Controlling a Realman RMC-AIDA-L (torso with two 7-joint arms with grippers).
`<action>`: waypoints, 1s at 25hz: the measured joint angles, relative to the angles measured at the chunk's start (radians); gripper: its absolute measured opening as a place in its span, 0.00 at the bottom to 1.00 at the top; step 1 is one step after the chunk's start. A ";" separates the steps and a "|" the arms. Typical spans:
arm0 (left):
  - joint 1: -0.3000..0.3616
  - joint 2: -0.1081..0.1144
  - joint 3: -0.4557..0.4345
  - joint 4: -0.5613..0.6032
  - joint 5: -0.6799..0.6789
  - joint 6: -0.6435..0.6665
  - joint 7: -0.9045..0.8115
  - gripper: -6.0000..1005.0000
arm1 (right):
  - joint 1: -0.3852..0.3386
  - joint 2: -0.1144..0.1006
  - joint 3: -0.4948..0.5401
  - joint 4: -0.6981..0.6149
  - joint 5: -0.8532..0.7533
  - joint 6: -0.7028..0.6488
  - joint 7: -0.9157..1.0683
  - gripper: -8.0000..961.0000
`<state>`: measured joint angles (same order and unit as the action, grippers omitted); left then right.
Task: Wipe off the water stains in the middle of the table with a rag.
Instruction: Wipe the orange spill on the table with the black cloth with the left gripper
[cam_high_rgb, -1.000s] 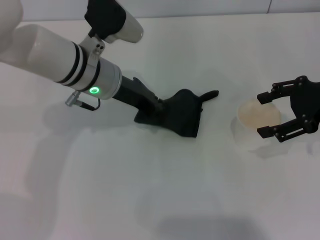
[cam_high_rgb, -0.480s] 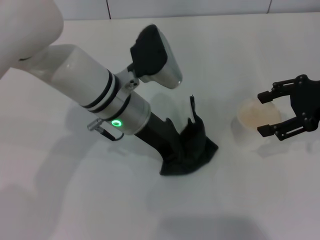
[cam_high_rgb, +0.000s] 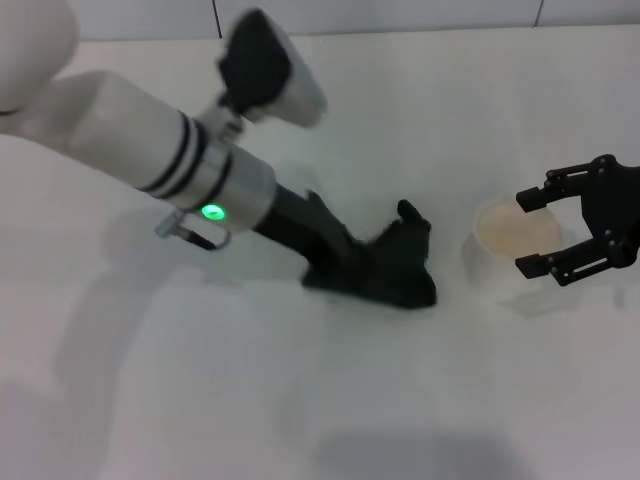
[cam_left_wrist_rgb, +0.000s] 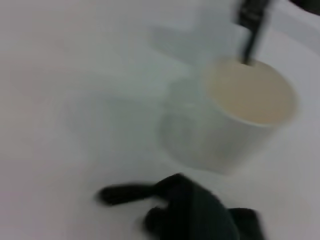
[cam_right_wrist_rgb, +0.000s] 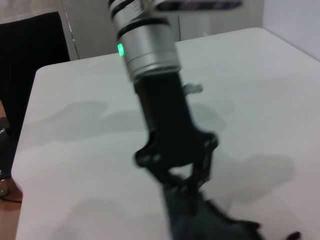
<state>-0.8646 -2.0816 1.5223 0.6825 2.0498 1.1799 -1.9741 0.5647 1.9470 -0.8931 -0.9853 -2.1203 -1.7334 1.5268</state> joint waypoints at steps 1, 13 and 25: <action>0.004 0.000 -0.028 0.000 0.023 -0.013 -0.011 0.07 | 0.000 0.001 0.000 0.001 -0.001 0.000 0.000 0.87; 0.026 -0.001 -0.125 -0.006 0.187 -0.162 -0.151 0.07 | 0.006 0.003 -0.010 0.007 -0.008 0.000 -0.003 0.87; 0.011 -0.003 0.007 0.022 -0.039 0.044 -0.020 0.07 | 0.003 0.003 -0.024 0.009 -0.009 0.011 -0.005 0.87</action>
<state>-0.8531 -2.0845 1.5295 0.7041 2.0105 1.2241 -1.9940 0.5677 1.9496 -0.9176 -0.9767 -2.1297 -1.7222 1.5217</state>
